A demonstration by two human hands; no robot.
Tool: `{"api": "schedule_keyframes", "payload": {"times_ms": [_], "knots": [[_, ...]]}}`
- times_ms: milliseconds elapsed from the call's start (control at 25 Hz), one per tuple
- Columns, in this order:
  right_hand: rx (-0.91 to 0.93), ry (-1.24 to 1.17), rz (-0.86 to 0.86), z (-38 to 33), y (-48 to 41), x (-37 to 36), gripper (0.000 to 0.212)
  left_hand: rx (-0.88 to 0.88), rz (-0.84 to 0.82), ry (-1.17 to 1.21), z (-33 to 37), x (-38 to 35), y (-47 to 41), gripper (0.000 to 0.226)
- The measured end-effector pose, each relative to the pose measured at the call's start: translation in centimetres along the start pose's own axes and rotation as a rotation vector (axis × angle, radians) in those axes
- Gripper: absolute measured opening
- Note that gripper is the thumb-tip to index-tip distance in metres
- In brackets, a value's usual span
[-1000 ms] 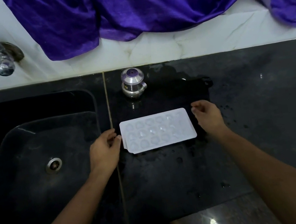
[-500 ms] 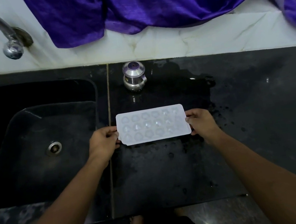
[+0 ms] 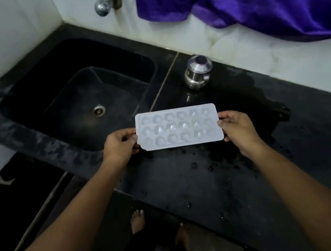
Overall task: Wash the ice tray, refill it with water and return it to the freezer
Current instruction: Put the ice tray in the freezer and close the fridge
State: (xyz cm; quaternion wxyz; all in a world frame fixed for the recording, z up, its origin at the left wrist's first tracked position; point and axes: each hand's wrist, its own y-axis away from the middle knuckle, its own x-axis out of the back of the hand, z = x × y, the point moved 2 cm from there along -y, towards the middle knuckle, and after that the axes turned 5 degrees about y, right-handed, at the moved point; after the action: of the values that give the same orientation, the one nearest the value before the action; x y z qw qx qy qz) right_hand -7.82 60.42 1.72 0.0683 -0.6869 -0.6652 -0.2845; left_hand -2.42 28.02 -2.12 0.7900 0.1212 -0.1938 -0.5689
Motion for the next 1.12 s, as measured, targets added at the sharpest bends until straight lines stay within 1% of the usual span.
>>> {"api": "schedule_keyframes", "payload": {"times_ms": [200, 560, 680, 880, 1120], "knots": [[0.089, 0.042, -0.184, -2.1, 0.6, -3.8, 0.021, 0.041, 0.197, 0.144, -3.2, 4.4, 5.5, 0.023], [0.257, 0.134, -0.477, -7.1, 6.4, -15.1, 0.02, 0.072, 0.5, 0.309, -10.4, 14.5, 15.0, 0.022], [0.308, 0.168, -0.552, -8.8, 9.7, -19.4, 0.02, 0.088, 0.6, 0.369, -13.4, 17.8, 18.5, 0.021], [0.367, 0.227, -0.708, -10.6, 17.8, -27.6, 0.021, 0.089, 0.761, 0.484, -18.4, 24.1, 26.8, 0.023], [0.447, 0.296, -0.889, -10.8, 27.8, -35.4, 0.021, 0.131, 0.939, 0.618, -24.3, 29.0, 36.6, 0.022]]}}
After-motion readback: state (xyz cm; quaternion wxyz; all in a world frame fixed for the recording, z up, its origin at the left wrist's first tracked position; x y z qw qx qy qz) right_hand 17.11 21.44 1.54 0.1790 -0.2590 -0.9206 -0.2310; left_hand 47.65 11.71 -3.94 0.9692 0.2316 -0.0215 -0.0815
